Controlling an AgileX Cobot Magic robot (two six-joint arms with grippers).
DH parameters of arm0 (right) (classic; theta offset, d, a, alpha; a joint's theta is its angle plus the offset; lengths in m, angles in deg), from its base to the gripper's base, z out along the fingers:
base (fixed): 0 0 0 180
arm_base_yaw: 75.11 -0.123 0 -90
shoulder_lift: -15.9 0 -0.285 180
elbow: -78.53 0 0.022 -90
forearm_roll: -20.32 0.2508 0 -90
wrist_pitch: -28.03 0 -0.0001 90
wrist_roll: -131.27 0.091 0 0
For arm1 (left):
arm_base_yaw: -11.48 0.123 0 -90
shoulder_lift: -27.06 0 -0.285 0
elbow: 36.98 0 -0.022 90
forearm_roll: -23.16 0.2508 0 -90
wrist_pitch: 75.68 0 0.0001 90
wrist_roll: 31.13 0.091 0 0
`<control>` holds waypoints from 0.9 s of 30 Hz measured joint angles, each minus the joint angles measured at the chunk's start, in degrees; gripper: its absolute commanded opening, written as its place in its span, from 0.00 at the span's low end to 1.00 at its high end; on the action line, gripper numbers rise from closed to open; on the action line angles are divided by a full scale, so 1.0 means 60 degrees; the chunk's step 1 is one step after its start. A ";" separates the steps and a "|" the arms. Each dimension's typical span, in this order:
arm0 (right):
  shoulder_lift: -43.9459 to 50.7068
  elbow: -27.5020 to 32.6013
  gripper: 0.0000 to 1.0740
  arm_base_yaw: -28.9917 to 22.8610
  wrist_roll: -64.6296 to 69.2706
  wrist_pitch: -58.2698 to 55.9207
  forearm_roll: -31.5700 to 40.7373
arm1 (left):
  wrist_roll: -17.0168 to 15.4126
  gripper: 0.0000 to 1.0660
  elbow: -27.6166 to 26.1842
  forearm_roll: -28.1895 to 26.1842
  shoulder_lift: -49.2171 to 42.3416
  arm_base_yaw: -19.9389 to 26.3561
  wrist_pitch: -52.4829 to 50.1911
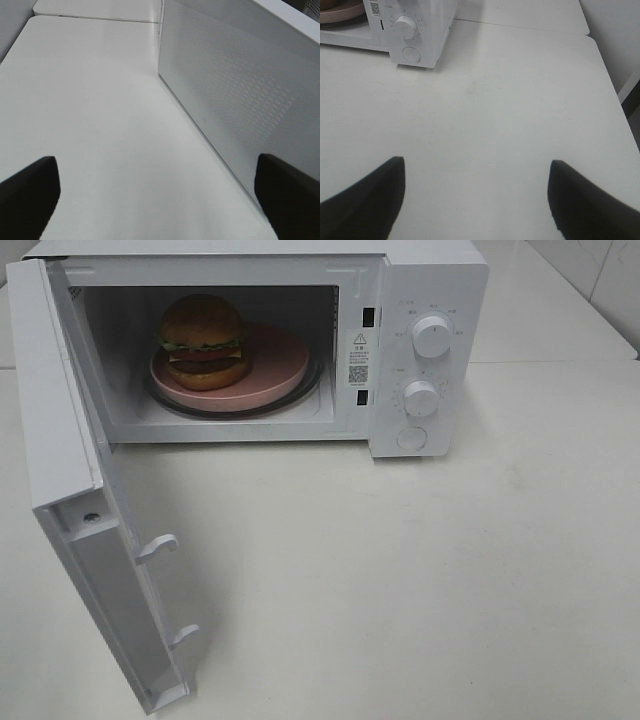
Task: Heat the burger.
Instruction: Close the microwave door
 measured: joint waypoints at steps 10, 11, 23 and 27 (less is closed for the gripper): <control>0.0000 0.0000 0.71 0.0000 0.0000 0.0000 0.0000 | 0.0000 0.92 0.0000 0.0000 0.0000 0.0000 0.0000; 0.0000 0.0000 0.71 0.0000 0.0000 0.0000 0.0000 | 0.0000 0.92 0.0000 0.0000 0.0000 0.0000 0.0000; 0.0000 0.0000 0.71 0.0000 -0.0010 0.0000 0.0000 | 0.0000 0.92 0.0000 0.0000 0.0000 0.0000 0.0000; 0.0000 0.0000 0.71 0.0000 -0.0010 0.0000 0.0000 | 0.0000 0.92 0.0000 0.0000 0.0000 0.0000 0.0000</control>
